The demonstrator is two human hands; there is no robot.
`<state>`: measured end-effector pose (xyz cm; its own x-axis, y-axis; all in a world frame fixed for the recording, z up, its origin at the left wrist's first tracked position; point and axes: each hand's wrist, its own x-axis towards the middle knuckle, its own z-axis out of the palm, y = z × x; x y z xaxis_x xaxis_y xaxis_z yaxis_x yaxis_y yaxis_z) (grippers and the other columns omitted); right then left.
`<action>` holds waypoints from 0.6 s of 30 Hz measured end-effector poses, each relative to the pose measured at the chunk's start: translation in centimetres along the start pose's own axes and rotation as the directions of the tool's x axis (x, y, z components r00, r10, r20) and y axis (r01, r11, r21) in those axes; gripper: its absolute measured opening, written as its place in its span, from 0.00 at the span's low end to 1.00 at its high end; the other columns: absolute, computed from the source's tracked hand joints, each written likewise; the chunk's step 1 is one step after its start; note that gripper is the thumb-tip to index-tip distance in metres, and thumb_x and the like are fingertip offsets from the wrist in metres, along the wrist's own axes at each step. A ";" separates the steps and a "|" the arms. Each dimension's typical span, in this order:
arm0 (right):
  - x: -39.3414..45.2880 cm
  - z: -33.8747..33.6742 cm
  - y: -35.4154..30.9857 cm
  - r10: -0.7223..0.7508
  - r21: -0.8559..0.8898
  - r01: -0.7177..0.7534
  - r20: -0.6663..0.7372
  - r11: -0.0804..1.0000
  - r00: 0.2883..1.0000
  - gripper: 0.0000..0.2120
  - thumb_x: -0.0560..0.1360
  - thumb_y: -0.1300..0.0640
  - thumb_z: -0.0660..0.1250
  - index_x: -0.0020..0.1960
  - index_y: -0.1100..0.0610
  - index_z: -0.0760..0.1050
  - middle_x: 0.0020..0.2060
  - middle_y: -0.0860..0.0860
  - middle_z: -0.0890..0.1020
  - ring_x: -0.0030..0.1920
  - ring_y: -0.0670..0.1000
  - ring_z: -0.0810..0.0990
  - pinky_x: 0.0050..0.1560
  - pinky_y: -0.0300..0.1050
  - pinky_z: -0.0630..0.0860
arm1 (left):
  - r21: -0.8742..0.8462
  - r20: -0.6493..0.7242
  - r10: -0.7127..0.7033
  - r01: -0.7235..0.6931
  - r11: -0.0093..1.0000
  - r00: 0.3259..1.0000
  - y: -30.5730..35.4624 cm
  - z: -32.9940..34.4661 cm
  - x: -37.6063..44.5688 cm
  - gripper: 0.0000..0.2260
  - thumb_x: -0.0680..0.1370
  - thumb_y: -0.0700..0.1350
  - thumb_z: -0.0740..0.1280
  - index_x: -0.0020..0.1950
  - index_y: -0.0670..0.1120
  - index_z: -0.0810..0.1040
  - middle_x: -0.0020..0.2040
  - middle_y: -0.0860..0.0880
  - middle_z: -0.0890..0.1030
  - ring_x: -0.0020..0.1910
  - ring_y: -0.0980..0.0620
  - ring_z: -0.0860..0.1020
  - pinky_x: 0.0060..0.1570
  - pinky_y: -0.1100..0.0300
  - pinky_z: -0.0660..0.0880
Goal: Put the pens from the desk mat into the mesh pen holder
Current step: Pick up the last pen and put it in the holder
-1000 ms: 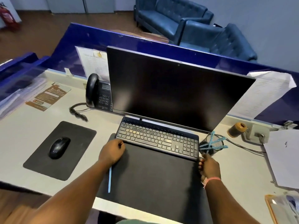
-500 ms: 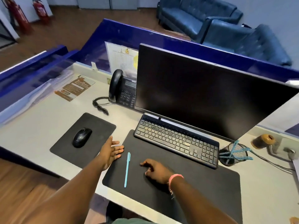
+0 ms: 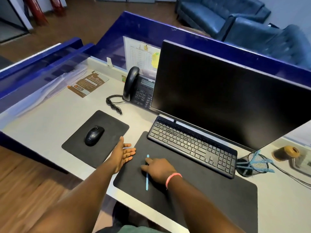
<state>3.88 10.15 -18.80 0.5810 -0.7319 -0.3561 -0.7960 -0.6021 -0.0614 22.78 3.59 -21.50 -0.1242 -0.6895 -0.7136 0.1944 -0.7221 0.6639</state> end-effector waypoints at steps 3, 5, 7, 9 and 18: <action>-0.8 0.5 1.1 0.028 0.003 -0.028 -0.020 1.000 0.999 0.14 0.81 0.56 0.60 0.65 0.52 0.73 0.66 0.60 0.71 0.62 0.62 0.73 0.50 0.56 0.74 | 0.039 -0.008 0.017 -0.017 0.999 1.000 0.1 0.6 -0.1 0.32 0.82 0.64 0.49 0.69 0.39 0.71 0.62 0.37 0.79 0.66 0.40 0.76 0.70 0.46 0.70; -0.9 0.6 1.5 0.029 -0.018 -0.029 -0.010 0.999 1.000 0.14 0.81 0.56 0.61 0.66 0.51 0.73 0.67 0.59 0.70 0.65 0.62 0.70 0.54 0.58 0.72 | 0.065 -0.010 0.023 -0.022 0.998 1.000 0.3 0.9 -0.3 0.30 0.83 0.63 0.49 0.68 0.40 0.71 0.61 0.38 0.78 0.64 0.41 0.77 0.70 0.45 0.69; -0.7 0.6 1.5 0.028 -0.051 -0.028 -0.007 0.998 1.000 0.14 0.81 0.56 0.61 0.66 0.50 0.74 0.67 0.59 0.71 0.65 0.62 0.69 0.56 0.60 0.72 | 0.108 -0.011 0.033 -0.032 0.994 0.999 0.5 1.1 -0.3 0.29 0.83 0.63 0.50 0.66 0.41 0.72 0.59 0.39 0.79 0.59 0.43 0.78 0.67 0.47 0.71; -0.6 1.1 1.6 0.028 -0.077 -0.030 -0.036 0.997 0.999 0.13 0.80 0.56 0.62 0.64 0.51 0.75 0.64 0.58 0.72 0.64 0.61 0.70 0.56 0.60 0.71 | 0.150 -0.015 0.034 -0.031 0.988 0.999 0.5 1.1 -0.3 0.27 0.82 0.64 0.51 0.63 0.43 0.72 0.55 0.42 0.79 0.51 0.48 0.79 0.57 0.51 0.73; -6.8 4.1 5.1 0.499 0.761 -0.383 0.090 0.523 0.862 0.08 0.75 0.43 0.65 0.50 0.44 0.77 0.46 0.46 0.85 0.45 0.49 0.81 0.48 0.50 0.76 | 0.651 -0.084 0.232 -0.123 0.749 0.969 0.5 2.9 0.7 0.21 0.83 0.59 0.55 0.44 0.45 0.77 0.47 0.43 0.84 0.43 0.45 0.79 0.49 0.52 0.76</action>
<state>-4.84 13.35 -20.50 0.0881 -0.9024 -0.4218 -0.7683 0.2080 -0.6054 19.93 2.57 -21.07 0.0060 -0.8307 -0.5567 -0.4730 -0.4928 0.7303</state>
